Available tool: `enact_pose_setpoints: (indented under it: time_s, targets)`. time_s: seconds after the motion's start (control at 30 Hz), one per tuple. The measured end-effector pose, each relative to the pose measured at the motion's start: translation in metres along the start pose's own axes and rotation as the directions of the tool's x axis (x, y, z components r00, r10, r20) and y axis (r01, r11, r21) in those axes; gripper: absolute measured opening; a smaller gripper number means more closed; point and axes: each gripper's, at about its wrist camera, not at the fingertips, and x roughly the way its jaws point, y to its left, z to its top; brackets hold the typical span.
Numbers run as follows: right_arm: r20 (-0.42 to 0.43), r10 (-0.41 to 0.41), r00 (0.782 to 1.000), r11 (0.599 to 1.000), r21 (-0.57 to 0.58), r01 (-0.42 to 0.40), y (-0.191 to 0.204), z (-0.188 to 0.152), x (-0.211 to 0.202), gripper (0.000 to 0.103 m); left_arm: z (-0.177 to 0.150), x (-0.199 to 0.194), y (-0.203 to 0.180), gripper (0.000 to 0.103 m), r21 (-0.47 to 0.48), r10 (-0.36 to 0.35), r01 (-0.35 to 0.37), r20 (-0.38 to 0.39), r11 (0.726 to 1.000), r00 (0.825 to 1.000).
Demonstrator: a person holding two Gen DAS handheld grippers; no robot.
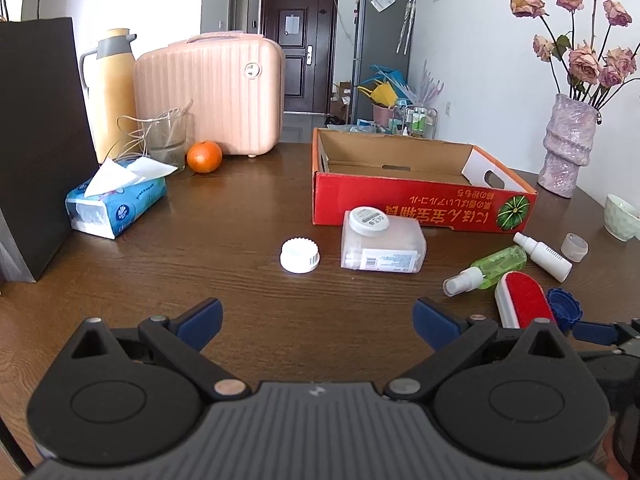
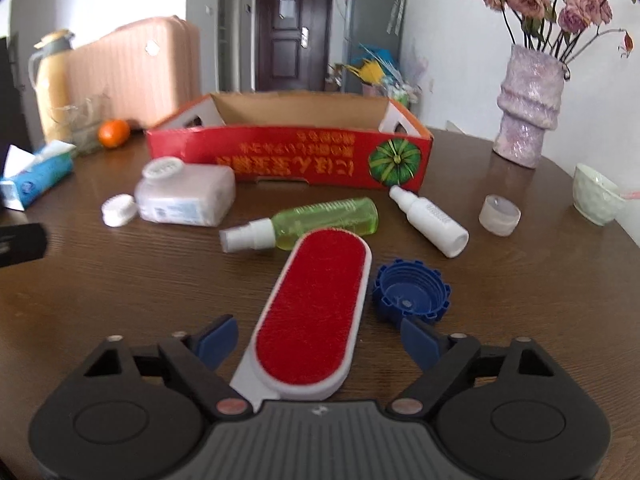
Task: Organize rigid objects
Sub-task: 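Grasp the red-and-white lint brush with the right tool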
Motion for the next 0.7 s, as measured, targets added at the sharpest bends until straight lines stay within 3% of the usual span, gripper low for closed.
enact_pose_setpoints:
  time_s: [0.07, 0.13, 0.23, 0.7]
  targets:
    - [-0.017, -0.007, 1.000, 1.000, -0.001, 0.007, 0.002, -0.001, 0.007, 0.081, -0.001, 0.003, 0.002, 0.103, -0.003, 0.002, -0.002, -0.005, 1.000, 1.000]
    - [-0.006, 0.008, 1.000, 1.000, -0.005, -0.008, 0.003, -0.005, 0.008, 0.067, -0.002, 0.006, 0.005, 0.103, -0.010, -0.004, 0.004, -0.009, 1.000, 1.000]
    - [0.011, 0.022, 1.000, 1.000, -0.017, -0.022, 0.006, -0.009, 0.004, 0.056, -0.004, 0.009, 0.006, 0.103, -0.013, -0.007, 0.007, -0.013, 1.000, 1.000]
    - [0.076, 0.058, 0.995, 0.998, 0.013, -0.060, 0.000, -0.010, -0.011, 0.055, -0.005, 0.011, 0.009, 0.103, -0.013, 0.000, 0.000, -0.018, 1.000, 1.000]
